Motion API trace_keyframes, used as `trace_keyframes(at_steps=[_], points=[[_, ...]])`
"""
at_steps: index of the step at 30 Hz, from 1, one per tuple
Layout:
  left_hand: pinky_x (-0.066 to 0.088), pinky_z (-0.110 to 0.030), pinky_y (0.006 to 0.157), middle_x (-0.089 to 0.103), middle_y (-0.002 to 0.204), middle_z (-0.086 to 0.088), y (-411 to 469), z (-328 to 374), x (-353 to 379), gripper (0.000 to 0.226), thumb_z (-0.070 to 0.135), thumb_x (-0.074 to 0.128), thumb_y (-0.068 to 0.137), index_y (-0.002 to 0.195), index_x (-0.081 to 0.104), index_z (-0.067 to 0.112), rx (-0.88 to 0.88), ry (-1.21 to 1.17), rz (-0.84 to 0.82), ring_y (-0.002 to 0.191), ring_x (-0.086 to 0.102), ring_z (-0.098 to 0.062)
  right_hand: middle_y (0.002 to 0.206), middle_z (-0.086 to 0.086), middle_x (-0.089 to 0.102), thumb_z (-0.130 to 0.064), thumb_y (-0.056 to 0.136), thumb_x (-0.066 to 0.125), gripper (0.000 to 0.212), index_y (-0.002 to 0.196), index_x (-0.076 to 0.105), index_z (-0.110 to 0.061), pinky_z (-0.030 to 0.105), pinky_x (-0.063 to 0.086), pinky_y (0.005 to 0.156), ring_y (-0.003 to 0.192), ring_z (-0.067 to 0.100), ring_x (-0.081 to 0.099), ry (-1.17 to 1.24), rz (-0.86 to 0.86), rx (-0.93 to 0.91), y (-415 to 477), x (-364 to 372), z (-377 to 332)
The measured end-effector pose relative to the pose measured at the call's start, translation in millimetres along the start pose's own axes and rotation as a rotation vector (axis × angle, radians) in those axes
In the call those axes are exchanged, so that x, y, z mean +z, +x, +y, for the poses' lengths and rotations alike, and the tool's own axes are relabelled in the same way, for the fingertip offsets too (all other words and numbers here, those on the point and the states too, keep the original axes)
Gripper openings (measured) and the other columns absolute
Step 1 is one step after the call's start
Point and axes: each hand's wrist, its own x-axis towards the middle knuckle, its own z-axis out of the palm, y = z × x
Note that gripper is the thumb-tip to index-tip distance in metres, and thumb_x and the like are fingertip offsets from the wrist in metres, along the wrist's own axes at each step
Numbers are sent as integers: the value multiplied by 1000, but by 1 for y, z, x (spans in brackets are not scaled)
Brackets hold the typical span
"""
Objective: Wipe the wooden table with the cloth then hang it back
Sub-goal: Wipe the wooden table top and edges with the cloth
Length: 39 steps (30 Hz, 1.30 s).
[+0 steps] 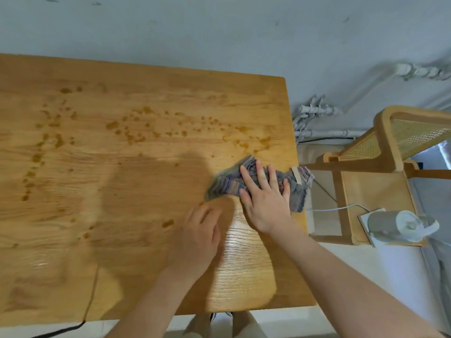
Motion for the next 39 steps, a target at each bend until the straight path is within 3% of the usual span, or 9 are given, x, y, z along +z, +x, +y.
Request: trace_keyframes(at_steps=[3, 5, 7, 13, 18, 25, 28, 32, 39], points=[[52, -38, 87, 60, 116, -5, 36, -13, -5, 29, 14, 59, 87, 115, 64, 11, -63, 18, 37, 106, 54, -24, 164, -4, -5, -53, 102, 13, 54, 152, -2, -45, 60, 6, 115, 150, 27, -7, -78, -46, -79, -52, 13, 8], [48, -40, 96, 58, 125, -7, 61, -19, -5, 30, 16, 56, 90, 119, 62, 12, -77, 22, 25, 116, 51, -27, 162, -2, 15, -53, 102, 16, 52, 153, 13, -43, 61, 21, 112, 149, 29, 13, -152, -36, -144, -76, 20, 17], [46, -40, 99, 56, 129, -8, 79, -17, -5, 31, 18, 54, 92, 122, 60, 13, -55, 24, 2, 122, 48, -26, 159, -2, 26, -55, 102, 18, 52, 152, 22, -42, 58, 23, 112, 146, 28, 24, -201, -41, -215, -76, 20, 29], [51, -32, 86, 57, 116, -5, 74, 22, 15, 26, 14, 57, 89, 115, 60, 14, 211, -35, -1, 104, 55, -21, 163, -11, -5, -61, 99, 15, 56, 152, 3, -45, 55, 3, 118, 150, 18, -5, -168, 11, -353, 12, 4, 35], [43, -37, 102, 54, 128, -3, 73, 21, 34, 36, 23, 48, 92, 126, 57, 12, 48, -102, -13, 119, 49, -19, 163, -10, -4, -62, 97, 13, 59, 153, 4, -44, 51, 0, 117, 150, 15, -8, -170, 41, -414, 54, -14, 32], [43, -37, 103, 54, 128, -2, 76, 25, 41, 35, 22, 46, 93, 124, 59, 12, 53, -50, -30, 123, 48, -18, 161, -9, 20, -53, 102, 20, 50, 150, 27, -41, 45, 9, 116, 149, 15, 15, -195, 2, -634, 53, -20, 76], [25, -35, 116, 38, 150, -3, 104, 43, 48, 50, 31, 33, 97, 143, 41, 13, -52, 35, -68, 140, 31, -17, 162, -15, 11, -55, 101, 21, 49, 150, 22, -48, 44, 6, 117, 150, 10, 5, -187, 27, -637, 112, -48, 81], [-3, -29, 117, 1, 161, 2, 167, 57, 47, 56, 37, 21, 102, 153, 7, 16, -201, 13, -93, 147, -5, -11, 162, -17, 5, -55, 101, 18, 49, 149, 13, -50, 51, 9, 117, 150, 10, 3, -175, 87, -536, 181, -71, 80], [12, -27, 119, 20, 159, 3, 169, 56, 42, 52, 33, 27, 101, 150, 27, 17, -230, 9, -68, 146, 11, -8, 163, -10, 8, -47, 102, 21, 51, 153, 17, -40, 50, 9, 117, 150, 13, 1, -137, 103, -474, 161, -57, 74]])
